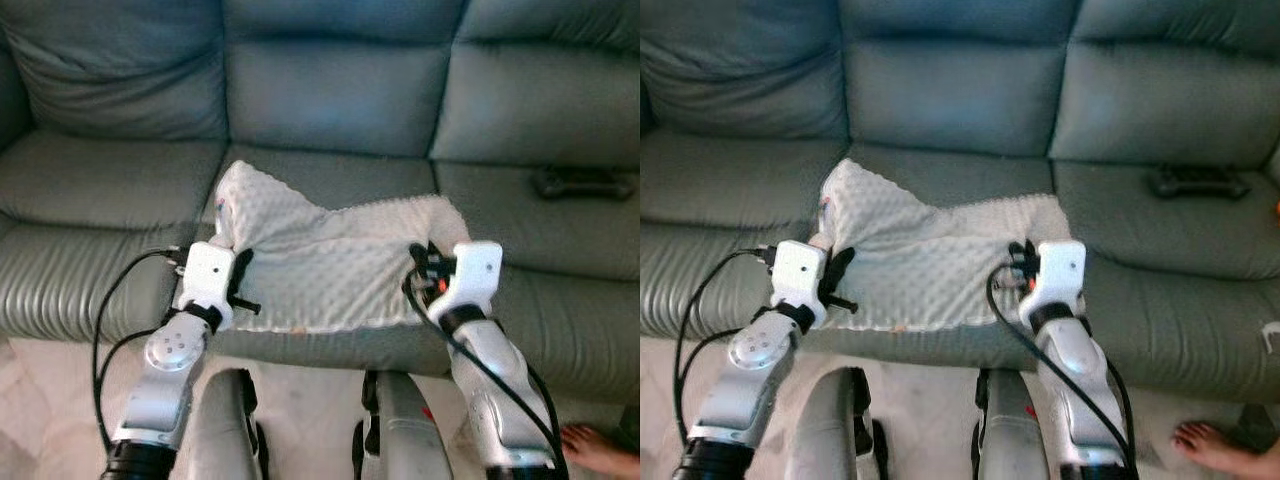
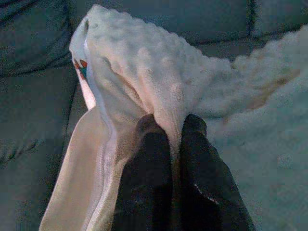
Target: Move the pillow to the sofa
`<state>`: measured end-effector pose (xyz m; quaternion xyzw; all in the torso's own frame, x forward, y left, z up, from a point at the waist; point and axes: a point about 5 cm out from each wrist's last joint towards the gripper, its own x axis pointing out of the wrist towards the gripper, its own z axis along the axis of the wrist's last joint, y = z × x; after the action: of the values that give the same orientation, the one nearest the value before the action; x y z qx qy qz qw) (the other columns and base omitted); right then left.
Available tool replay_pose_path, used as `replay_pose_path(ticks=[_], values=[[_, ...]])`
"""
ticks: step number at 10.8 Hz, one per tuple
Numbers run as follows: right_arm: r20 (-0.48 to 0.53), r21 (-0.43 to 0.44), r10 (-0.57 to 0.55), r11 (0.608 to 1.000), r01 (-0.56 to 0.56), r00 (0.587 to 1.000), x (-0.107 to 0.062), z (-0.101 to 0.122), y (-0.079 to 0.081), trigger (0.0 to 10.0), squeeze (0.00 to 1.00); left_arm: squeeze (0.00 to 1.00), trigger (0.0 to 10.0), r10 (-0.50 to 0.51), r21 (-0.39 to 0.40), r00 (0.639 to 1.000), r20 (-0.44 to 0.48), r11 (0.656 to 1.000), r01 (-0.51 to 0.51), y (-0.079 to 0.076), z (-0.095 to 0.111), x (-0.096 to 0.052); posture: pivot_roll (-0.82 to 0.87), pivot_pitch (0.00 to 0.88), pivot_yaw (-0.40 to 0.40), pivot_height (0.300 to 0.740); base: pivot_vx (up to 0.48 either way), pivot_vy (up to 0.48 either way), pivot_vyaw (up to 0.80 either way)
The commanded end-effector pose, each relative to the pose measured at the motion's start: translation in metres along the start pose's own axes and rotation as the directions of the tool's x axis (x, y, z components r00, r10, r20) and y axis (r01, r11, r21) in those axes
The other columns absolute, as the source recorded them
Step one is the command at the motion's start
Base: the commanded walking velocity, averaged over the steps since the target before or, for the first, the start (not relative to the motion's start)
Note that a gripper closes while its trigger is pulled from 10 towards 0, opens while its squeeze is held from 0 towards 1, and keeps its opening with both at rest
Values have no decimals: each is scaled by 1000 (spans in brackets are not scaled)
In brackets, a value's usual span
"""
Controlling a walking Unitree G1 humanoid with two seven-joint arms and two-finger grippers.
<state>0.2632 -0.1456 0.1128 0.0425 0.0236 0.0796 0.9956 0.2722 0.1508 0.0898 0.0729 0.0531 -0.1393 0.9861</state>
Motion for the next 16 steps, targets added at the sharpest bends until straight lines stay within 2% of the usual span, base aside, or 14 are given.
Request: replay_pose_path(ticks=[1, 2, 3, 4, 5, 7, 8, 9, 11, 13, 15, 16], values=[[5, 15, -2, 1000, 2, 1000, 1, 3, 1, 10000, 0, 0, 10000, -9, 23, 1000, 18, 1000, 9, 2, 6, -1, -36, 237, -4, 620, 0, 0, 0], [17, 25, -12, 1000, 12, 1000, 4, 7, 0, 10000, 0, 0, 10000, -6, 100, 999, 52, 995, 1, 8, 13, 0, -34, 254, -4, 620, 0, 0, 0], [21, 42, -28, 999, 27, 999, 9, 9, 0, 10000, 0, 0, 10000, -5, 133, 998, 63, 991, -3, 14, 14, 5, -33, 273, -4, 620, 0, 0, 0], [19, 78, -83, 994, 81, 996, 16, 11, -1, 10000, 0, 0, 10000, -16, 145, 998, 69, 989, 6, 22, 17, 15, -34, 294, -5, 620, 0, 0, 0], [10, 102, -119, 988, 118, 993, 21, 10, -1, 10000, 0, 0, 10000, -69, 200, 995, 65, 978, 55, 20, 19, 28, -28, 318, 0, 620, 0, 0, 0], [-1, 99, -130, 987, 129, 992, 25, 10, 1, 10000, 0, 0, 10000, -95, 215, 994, 62, 973, 80, 21, 25, 43, -48, 344, 15, 620, 0, 0, 0], [-8, 111, -144, 983, 144, 990, 32, 12, -2, 10000, 0, 0, 10000, -116, 232, 992, 58, 968, 100, 22, 33, 56, -53, 355, 19, 620, 0, 0, 0], [-27, 118, -153, 981, 156, 988, 38, 12, -5, 10000, 0, 0, 10000, -117, 255, 991, 59, 962, 98, 24, 37, 64, -59, 371, 22, 620, 0, 0, 0], [-61, 128, -177, 975, 184, 982, 56, 11, -16, 10000, 0, 0, 10000, -91, 275, 994, 63, 959, 71, 22, 44, 84, -67, 380, 4, 620, 0, 0, 0], [-65, 113, -173, 977, 179, 983, 62, 12, -19, 10000, 0, 0, 10000, -69, 295, 996, 64, 954, 47, 20, 49, 92, -78, 379, -3, 620, 0, 0, 0], [-75, 108, -176, 977, 184, 981, 65, 11, -22, 10000, 0, 0, 10000, -10, 326, 999, 42, 945, -5, 26, 50, 95, -80, 378, -7, 620, 0, 0, 0], [-76, 122, -178, 975, 186, 981, 69, 11, -23, 9216, 0, 0, 10000, 22, 303, 999, 39, 952, -32, 32, 51, 97, -81, 376, -8, 620, 0, 0, 0]])
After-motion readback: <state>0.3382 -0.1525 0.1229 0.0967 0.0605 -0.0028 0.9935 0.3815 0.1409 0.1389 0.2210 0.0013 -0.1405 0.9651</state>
